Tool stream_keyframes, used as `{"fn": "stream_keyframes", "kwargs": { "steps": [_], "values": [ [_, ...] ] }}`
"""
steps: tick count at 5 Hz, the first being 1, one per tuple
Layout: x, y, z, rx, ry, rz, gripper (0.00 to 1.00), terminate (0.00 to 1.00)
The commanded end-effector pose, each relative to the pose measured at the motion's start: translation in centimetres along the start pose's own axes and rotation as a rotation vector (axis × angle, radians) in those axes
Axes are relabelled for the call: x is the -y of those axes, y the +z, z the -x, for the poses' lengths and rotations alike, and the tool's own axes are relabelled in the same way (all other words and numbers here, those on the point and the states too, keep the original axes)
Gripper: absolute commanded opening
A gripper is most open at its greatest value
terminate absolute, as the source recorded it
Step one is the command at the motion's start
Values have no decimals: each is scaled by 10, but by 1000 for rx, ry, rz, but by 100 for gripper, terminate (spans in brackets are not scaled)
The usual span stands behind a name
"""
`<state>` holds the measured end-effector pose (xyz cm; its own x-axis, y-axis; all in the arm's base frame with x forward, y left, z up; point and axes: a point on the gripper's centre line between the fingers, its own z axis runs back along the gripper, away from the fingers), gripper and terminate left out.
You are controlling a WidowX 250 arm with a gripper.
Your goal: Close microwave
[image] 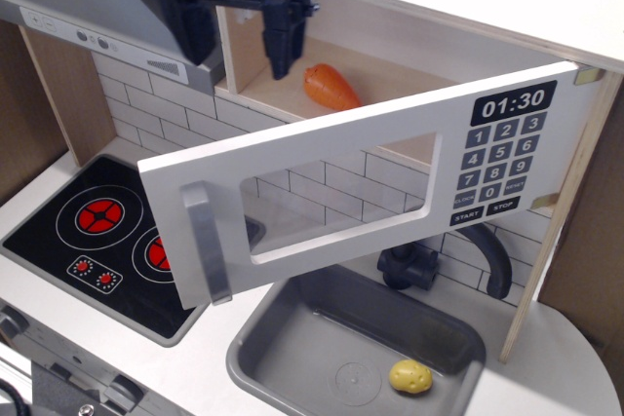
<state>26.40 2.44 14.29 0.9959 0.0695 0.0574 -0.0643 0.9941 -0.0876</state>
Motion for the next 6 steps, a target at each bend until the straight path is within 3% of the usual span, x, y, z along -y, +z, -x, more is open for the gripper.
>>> {"fn": "stream_keyframes", "kwargs": {
  "steps": [1, 2, 4, 6],
  "values": [
    [25, 20, 32, -23, -191, 107, 100, 0],
    [28, 6, 41, -33, -217, 48, 100, 0],
    [15, -11, 31, 47, -200, -80, 100, 0],
    [2, 15, -12, 160, -54, -142, 100, 0]
  ]
}}
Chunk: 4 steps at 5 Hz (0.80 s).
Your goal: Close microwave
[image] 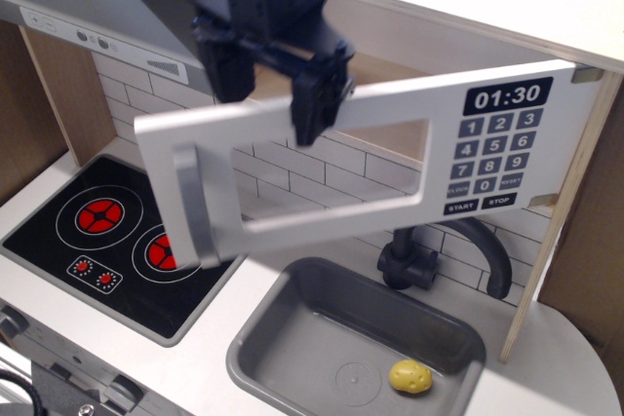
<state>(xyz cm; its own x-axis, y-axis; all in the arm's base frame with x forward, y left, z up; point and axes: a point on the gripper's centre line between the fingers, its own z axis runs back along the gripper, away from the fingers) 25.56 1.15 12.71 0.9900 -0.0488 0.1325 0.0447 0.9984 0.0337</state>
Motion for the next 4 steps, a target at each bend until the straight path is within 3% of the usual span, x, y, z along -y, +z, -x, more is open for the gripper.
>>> {"fn": "stream_keyframes", "kwargs": {
  "steps": [1, 3, 4],
  "values": [
    [-13, 40, -20, 64, 83, -38, 100, 0],
    [21, 26, 21, -23, 143, 21, 100, 0],
    [32, 4, 33, -31, 191, 62, 100, 0]
  ]
}}
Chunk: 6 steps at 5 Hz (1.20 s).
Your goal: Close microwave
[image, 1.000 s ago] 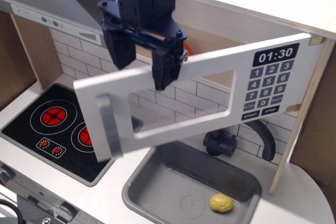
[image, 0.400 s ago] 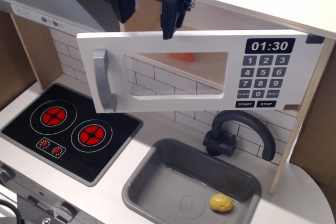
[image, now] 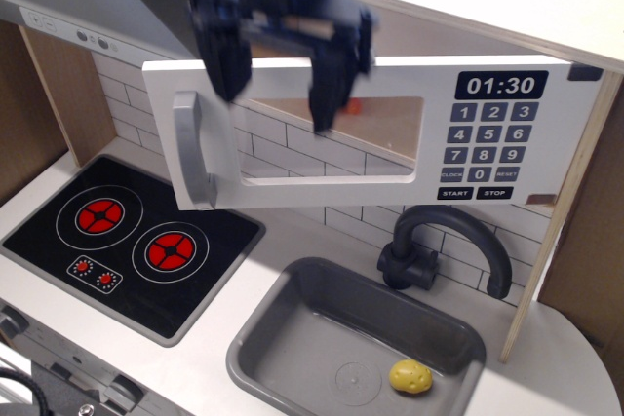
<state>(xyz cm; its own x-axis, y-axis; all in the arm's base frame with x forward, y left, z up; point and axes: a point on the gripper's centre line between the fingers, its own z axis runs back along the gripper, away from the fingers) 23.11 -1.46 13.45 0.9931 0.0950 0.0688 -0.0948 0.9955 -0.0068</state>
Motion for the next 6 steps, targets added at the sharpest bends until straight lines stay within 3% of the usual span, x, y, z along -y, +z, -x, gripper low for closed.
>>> {"fn": "stream_keyframes", "kwargs": {
  "steps": [1, 2, 3, 4, 6],
  "values": [
    [6, -42, 15, 31, 59, 42, 100, 0],
    [5, -70, 11, 45, 80, 46, 100, 0],
    [-8, -79, -9, 43, 146, 37, 100, 0],
    [-20, -78, -33, 72, 190, 74, 100, 0],
    [-35, -69, -73, 199, 111, 84, 100, 0]
  ]
}}
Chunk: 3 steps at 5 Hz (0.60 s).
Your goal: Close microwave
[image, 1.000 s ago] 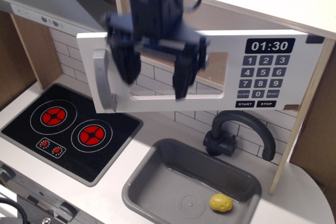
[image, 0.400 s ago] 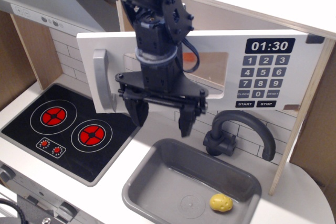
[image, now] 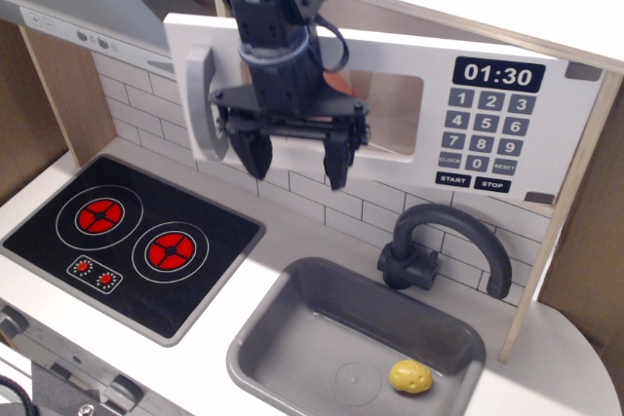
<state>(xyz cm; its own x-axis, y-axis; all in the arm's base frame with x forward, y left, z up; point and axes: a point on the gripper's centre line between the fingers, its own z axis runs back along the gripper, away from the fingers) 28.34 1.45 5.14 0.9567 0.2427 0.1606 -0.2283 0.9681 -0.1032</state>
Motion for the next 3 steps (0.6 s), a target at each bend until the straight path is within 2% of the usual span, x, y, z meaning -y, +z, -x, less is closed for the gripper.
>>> {"fn": "stream_keyframes", "kwargs": {
  "steps": [1, 3],
  "values": [
    [-6, 13, -42, 145, -123, 10, 100, 0],
    [-5, 8, -57, 191, -189, 11, 100, 0]
  ]
}}
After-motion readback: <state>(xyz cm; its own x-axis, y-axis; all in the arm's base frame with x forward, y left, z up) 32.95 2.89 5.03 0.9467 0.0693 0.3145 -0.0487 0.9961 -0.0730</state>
